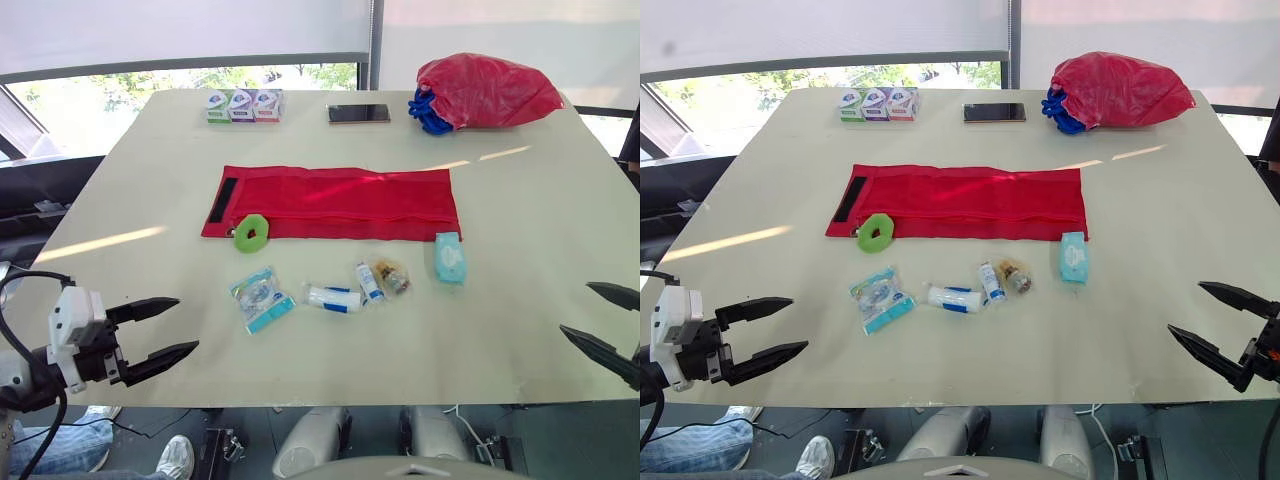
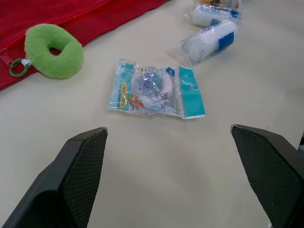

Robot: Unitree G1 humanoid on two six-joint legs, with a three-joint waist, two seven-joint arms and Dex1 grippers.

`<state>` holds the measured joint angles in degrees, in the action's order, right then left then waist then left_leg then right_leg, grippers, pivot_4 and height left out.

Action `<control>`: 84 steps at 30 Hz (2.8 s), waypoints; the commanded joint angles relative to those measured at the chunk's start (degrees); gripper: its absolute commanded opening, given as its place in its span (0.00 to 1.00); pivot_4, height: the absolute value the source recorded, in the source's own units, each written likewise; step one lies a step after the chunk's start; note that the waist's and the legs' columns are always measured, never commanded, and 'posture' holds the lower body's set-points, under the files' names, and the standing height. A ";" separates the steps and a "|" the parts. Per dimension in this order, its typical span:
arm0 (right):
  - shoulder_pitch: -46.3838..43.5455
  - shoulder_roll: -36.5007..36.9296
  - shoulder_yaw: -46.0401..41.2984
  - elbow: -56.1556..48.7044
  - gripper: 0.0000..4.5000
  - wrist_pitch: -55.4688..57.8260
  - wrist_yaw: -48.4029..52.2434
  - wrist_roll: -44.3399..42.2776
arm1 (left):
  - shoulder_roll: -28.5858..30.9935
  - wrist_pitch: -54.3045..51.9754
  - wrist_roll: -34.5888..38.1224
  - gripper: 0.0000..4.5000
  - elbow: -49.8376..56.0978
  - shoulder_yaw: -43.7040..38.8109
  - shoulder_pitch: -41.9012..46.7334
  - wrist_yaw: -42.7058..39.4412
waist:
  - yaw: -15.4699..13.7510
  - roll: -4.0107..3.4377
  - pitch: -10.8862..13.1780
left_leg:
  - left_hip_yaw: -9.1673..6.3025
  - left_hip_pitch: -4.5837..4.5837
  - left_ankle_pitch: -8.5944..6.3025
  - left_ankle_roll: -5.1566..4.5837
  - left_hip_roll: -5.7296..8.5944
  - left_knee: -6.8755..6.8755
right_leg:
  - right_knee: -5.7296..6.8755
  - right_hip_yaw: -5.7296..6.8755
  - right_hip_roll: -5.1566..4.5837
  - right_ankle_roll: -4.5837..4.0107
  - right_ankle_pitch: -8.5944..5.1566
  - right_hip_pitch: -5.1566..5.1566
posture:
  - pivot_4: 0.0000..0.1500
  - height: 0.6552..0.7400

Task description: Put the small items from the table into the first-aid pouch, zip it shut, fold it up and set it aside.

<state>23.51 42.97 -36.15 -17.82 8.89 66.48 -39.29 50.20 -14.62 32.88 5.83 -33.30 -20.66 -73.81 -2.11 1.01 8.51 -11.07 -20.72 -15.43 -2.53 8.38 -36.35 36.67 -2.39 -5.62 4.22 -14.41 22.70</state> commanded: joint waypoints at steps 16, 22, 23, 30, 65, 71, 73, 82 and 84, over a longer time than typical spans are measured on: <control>-28.49 0.76 25.27 -23.89 1.00 16.52 -16.40 -10.17 | -8.76 -34.56 10.45 0.99 18.60 9.42 4.87 30.58 | -0.19 0.27 0.06 | 0.01 -0.04 0.00 0.12 -0.09 -0.03 | -0.02 0.22 -0.02 -0.03 0.11 0.09 | 1.00 1.00; -31.41 -0.04 27.98 -23.52 1.00 16.73 -17.42 -8.50 | -14.80 -34.07 9.87 0.99 16.52 12.42 8.02 35.90 | -0.46 0.19 0.05 | 0.03 -0.03 0.03 0.19 -0.07 -0.06 | -0.03 0.23 -0.07 -0.04 0.13 0.07 | 1.00 1.00; -31.71 -0.09 28.07 -23.50 1.00 16.84 -17.57 -8.57 | -15.33 -33.78 9.53 0.99 15.95 12.45 8.54 36.46 | -0.50 0.18 0.05 | 0.02 -0.03 0.03 0.19 -0.07 -0.06 | -0.02 0.25 -0.07 -0.04 0.13 0.07 | 1.00 1.00; -32.69 -0.26 28.63 -23.23 1.00 16.81 -17.81 -8.26 | -16.66 -33.49 10.10 0.49 13.80 12.48 11.13 37.05 | -0.29 0.15 0.03 | 0.02 -0.03 0.07 0.26 -0.08 -0.06 | -0.01 0.25 -0.05 -0.04 0.14 0.08 | 1.00 1.00; -43.62 -17.23 35.21 -21.87 0.94 43.88 -62.75 -34.19 | -26.37 -38.92 37.57 0.01 18.29 25.10 38.27 49.01 | 0.11 0.25 0.04 | 0.06 -0.08 0.25 0.14 -0.09 -0.07 | 0.03 0.08 0.23 -0.12 0.23 0.26 | 1.00 1.00; -43.35 -16.29 34.95 -21.53 0.45 43.37 -64.15 -35.59 | -26.49 -38.71 36.63 0.00 17.02 25.42 39.11 47.69 | 0.11 0.25 0.04 | 0.07 -0.08 0.25 0.14 -0.09 -0.07 | 0.03 0.08 0.32 -0.11 0.23 0.26 | 1.00 1.00; -43.09 -16.17 35.01 -21.46 0.30 43.10 -64.36 -35.44 | -26.41 -38.72 36.47 0.00 16.89 25.42 39.02 47.37 | 0.12 0.25 0.04 | 0.07 -0.08 0.25 0.14 -0.09 -0.07 | 0.03 0.07 0.33 -0.11 0.23 0.26 | 1.00 1.00; -43.09 -16.49 35.27 -20.51 0.01 42.66 -64.44 -34.05 | -24.32 -38.41 34.36 0.00 17.75 25.57 37.56 45.92 | 0.13 0.24 0.04 | 0.07 -0.09 0.25 0.14 -0.09 -0.07 | 0.03 0.06 0.33 -0.11 0.23 0.27 | 1.00 1.00; -42.82 -16.14 34.92 -20.11 0.01 42.62 -64.17 -33.87 | -22.35 -37.66 32.21 0.19 16.90 24.61 37.98 45.40 | 0.12 0.24 0.04 | 0.07 -0.09 0.25 0.14 -0.09 -0.07 | 0.03 0.06 0.34 -0.11 0.23 0.27 | 1.00 1.00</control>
<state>-18.98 26.61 0.18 -37.01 53.07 1.80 -73.00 26.03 -53.61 67.06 22.02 -7.59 17.29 -27.89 -1.99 1.25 8.55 -11.00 -20.81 -15.18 -2.39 8.29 -36.42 36.70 -2.32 -5.29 4.10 -14.18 22.97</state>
